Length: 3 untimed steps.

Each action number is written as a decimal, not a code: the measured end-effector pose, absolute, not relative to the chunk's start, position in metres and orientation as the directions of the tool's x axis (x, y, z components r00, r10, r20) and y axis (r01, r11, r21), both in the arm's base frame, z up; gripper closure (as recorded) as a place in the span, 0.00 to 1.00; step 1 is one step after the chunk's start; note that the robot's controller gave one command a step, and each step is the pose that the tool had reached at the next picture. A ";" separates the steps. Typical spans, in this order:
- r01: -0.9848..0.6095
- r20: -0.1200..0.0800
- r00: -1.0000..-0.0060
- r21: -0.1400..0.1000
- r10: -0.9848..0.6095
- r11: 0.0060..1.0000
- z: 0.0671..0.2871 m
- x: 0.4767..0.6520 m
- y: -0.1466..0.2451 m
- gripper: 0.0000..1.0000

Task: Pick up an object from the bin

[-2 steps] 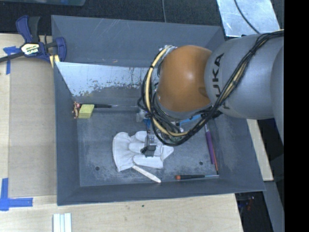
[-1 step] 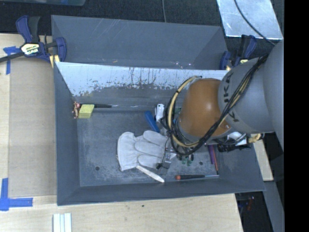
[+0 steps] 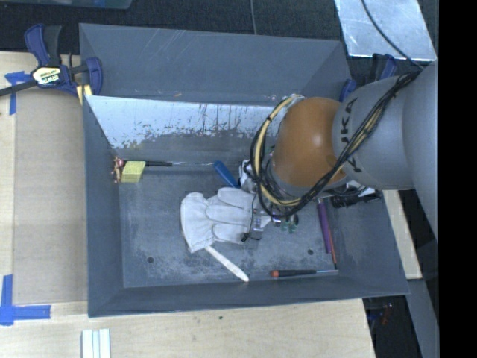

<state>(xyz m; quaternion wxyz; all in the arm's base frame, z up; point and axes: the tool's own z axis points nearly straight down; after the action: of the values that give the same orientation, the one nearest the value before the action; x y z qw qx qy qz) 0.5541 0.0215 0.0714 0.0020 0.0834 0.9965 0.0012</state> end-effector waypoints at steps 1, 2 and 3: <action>-0.067 -0.003 -0.998 0.001 -0.067 0.998 0.071 0.530 0.055 0.00; 0.138 -0.010 -0.990 0.004 0.138 0.990 0.071 0.491 0.077 0.00; -0.659 -0.008 -0.752 -0.002 -0.659 0.752 0.072 0.563 0.061 1.00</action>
Offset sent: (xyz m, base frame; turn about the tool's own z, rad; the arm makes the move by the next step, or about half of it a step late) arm -0.0640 0.0557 -0.0014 -0.0283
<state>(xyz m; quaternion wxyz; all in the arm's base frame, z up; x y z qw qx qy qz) 0.5627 0.0613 0.0718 0.0041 -0.3523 0.9359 0.0007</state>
